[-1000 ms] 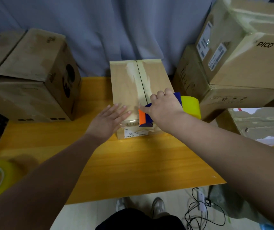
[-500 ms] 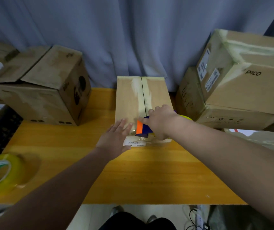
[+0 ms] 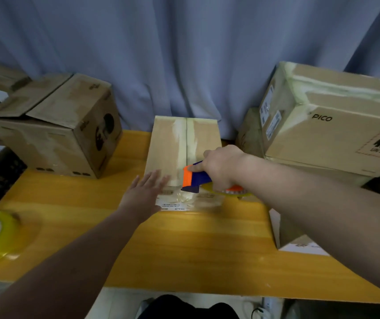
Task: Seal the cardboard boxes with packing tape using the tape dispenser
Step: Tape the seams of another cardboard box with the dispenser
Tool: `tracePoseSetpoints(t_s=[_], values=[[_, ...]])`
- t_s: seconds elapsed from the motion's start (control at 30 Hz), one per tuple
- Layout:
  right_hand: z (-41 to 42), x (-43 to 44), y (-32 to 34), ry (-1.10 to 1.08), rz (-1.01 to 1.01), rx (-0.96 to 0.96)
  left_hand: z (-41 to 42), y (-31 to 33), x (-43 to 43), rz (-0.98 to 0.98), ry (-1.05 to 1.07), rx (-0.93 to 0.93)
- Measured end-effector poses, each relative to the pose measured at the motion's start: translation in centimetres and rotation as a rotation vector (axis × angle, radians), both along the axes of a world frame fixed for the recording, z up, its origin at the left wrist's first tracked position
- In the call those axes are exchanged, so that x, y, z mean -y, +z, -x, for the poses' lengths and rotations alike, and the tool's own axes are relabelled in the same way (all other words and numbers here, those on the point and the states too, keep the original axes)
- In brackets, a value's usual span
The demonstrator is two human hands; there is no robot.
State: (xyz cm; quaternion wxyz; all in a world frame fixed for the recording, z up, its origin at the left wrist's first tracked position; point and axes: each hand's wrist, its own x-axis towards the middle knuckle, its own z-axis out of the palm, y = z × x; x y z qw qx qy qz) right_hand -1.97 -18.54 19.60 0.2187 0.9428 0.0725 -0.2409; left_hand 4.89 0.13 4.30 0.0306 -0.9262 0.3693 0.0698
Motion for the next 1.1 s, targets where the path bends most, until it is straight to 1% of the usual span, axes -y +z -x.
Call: tracePoseSetpoints(t_s=[0.17,0.33,0.43,0.5,0.63,0.7,0.87,1.1], values=[[1.8,3.4,-0.2,-0.013,0.059,0.004,0.1,0.3,0.2,-0.013,0.022,0.007],[1.1,2.7,-2.5,-0.051,0.100,-0.045,1.0,0.1,0.1,-0.037,0.043,0.021],[0.5,2.8,-2.7,-0.075,0.072,-0.059,1.6,0.0,0.5,-0.091,0.073,0.044],[0.2,3.1,-2.6,-0.075,0.037,-0.070,2.3,0.0,1.7,-0.077,0.096,0.044],[0.1,3.1,-2.3,-0.073,0.019,-0.088,4.4,-0.5,5.8,0.013,-0.001,0.020],[0.2,3.1,-2.3,-0.064,0.010,-0.074,4.7,-0.7,6.6,0.022,-0.024,0.027],[0.2,2.2,-2.5,-0.098,0.029,-0.072,3.9,-0.6,5.1,-0.085,-0.065,0.156],[-1.4,-2.8,-3.1,-0.144,-0.001,-0.007,0.0,0.8,1.7,-0.134,-0.110,0.169]])
